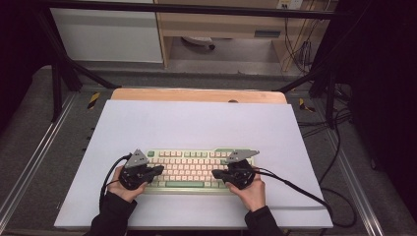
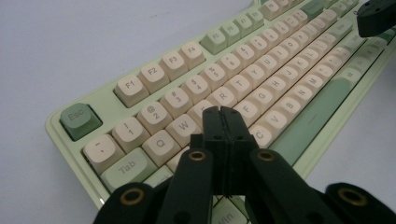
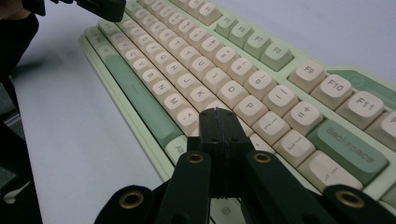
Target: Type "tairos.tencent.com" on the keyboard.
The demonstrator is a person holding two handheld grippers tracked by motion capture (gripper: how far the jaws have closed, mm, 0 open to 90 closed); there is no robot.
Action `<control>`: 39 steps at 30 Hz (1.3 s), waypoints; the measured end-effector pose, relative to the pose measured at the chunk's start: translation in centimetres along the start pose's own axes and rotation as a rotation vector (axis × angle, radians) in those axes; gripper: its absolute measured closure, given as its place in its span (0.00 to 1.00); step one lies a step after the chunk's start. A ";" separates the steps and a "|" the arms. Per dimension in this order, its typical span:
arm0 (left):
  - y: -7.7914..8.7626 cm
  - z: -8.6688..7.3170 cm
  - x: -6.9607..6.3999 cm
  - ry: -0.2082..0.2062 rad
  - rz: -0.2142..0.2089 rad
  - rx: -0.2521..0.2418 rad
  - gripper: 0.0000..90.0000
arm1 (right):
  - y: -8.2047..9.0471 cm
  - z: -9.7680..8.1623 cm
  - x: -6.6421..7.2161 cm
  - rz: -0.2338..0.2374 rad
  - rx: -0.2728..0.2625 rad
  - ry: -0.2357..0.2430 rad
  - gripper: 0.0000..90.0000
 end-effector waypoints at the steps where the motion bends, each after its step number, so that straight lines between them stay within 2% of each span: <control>1: 0.0 0.1 0.0 0.000 0.001 -0.001 0.99 | 0.2 -0.1 -0.1 0.000 -0.003 -0.004 1.00; 15: -0.6 1.0 -1.0 -0.018 -0.005 0.004 0.99 | 1.7 -1.7 -1.3 -0.017 -0.017 -0.025 1.00; 28: -1.5 2.1 -1.5 -0.030 -0.006 0.004 0.99 | 2.1 -2.2 -1.4 -0.020 -0.018 -0.030 1.00; 39: -2.9 3.0 -2.1 -0.037 -0.008 0.013 0.99 | 2.2 -2.3 -1.5 -0.025 -0.018 -0.031 1.00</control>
Point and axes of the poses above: each handheld gripper's, and its own axes: y roughly backward along the jaws, z roughly out of its top, x roughly to its left, the point moved 8 cm from there along -y, roughly forward along the jaws, and after that the axes turned 6 degrees about z, right-handed, at the moved point
